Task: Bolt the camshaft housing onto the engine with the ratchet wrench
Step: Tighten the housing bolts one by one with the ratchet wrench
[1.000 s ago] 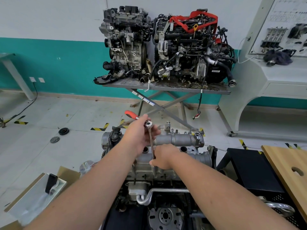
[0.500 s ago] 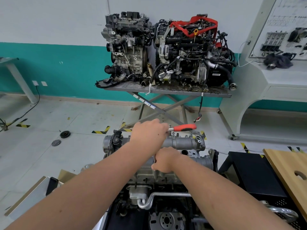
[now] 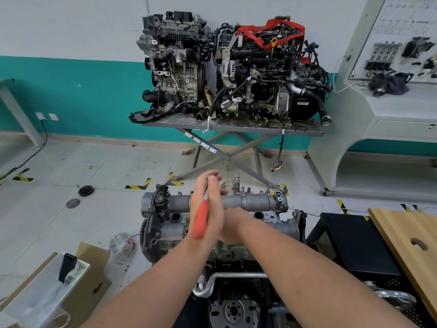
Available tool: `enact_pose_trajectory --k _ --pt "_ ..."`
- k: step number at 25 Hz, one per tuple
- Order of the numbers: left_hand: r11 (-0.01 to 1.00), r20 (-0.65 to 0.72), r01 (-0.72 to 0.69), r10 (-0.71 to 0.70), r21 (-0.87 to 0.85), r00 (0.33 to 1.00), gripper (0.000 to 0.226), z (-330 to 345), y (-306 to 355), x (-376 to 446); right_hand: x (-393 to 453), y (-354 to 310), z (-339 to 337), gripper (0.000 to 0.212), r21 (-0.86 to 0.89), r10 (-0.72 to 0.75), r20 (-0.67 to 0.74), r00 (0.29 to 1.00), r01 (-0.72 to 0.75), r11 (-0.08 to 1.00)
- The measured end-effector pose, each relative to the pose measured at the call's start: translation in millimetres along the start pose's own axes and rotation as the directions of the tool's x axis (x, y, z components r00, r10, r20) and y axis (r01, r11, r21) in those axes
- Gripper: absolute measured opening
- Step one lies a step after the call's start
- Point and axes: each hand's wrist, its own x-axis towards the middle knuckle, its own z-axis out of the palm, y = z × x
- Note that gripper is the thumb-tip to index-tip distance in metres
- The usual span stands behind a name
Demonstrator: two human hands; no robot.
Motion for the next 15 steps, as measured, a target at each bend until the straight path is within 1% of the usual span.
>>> enact_pose_trajectory --k 1,2,3,4,5,6,7,8,9,10,11,12,15 --pt "0.976 -0.051 0.151 -0.16 -0.156 0.986 0.031 2.6 3.3 2.9 0.3 -0.8 -1.1 0.03 -0.019 0.005 0.034 0.999 -0.004 1.0" --pt "0.916 -0.052 0.289 -0.315 -0.277 0.948 0.035 3.2 6.0 6.7 1.6 -0.1 -0.4 0.03 -0.034 -0.016 0.053 0.998 0.018 0.999" --pt "0.848 -0.023 0.403 -0.437 -0.346 0.899 0.041 1.4 8.4 11.2 3.0 -0.7 -0.4 0.028 -0.032 -0.011 0.051 0.999 0.013 0.999" --pt "0.79 0.016 0.493 -0.524 -0.365 0.852 0.043 -2.1 11.4 16.5 3.6 -0.8 0.0 0.026 -0.017 -0.001 0.039 0.999 0.002 1.0" --pt "0.753 0.06 0.56 -0.578 -0.345 0.814 0.041 -8.3 13.9 22.7 4.3 0.1 0.6 0.023 0.005 0.019 0.035 0.999 -0.019 1.0" --pt "0.734 0.105 0.617 -0.616 -0.282 0.781 0.036 -15.0 17.6 29.6 4.9 0.8 1.1 0.022 0.018 0.035 0.035 0.999 -0.035 0.999" --pt "0.726 0.151 0.665 -0.647 -0.178 0.747 0.031 -21.5 23.1 36.8 4.3 1.3 0.4 0.022 0.022 0.046 0.037 0.998 -0.046 0.999" --pt "0.723 0.203 0.69 -0.673 -0.021 0.711 0.029 -28.1 30.5 43.1 3.8 1.3 -0.5 0.021 0.019 0.042 0.031 0.999 -0.043 0.999" --pt "0.72 0.253 0.67 -0.692 0.179 0.676 0.032 -33.3 38.1 49.0 2.5 1.5 -0.9 0.019 0.022 0.032 0.022 0.999 -0.032 0.999" --pt "0.707 0.285 0.595 -0.702 0.381 0.652 0.038 -36.8 45.2 54.2 2.3 2.0 0.0 0.017 0.02 0.019 0.01 1.0 -0.019 1.0" --pt "0.686 0.304 0.488 -0.699 0.54 0.647 0.043 -38.4 50.6 57.4 1.5 1.8 1.0 0.016 0.016 0.005 0.0 1.0 -0.005 1.0" --pt "0.668 0.317 0.383 -0.681 0.638 0.66 0.045 -38.9 54.8 59.5 0.6 1.6 1.8 0.017 0.008 0.002 -0.007 1.0 -0.002 1.0" --pt "0.635 0.366 0.119 -0.577 0.764 0.731 0.043 -36.3 64.3 62.1 0.1 2.3 3.8 0.023 -0.014 -0.008 -0.019 1.0 0.007 1.0"
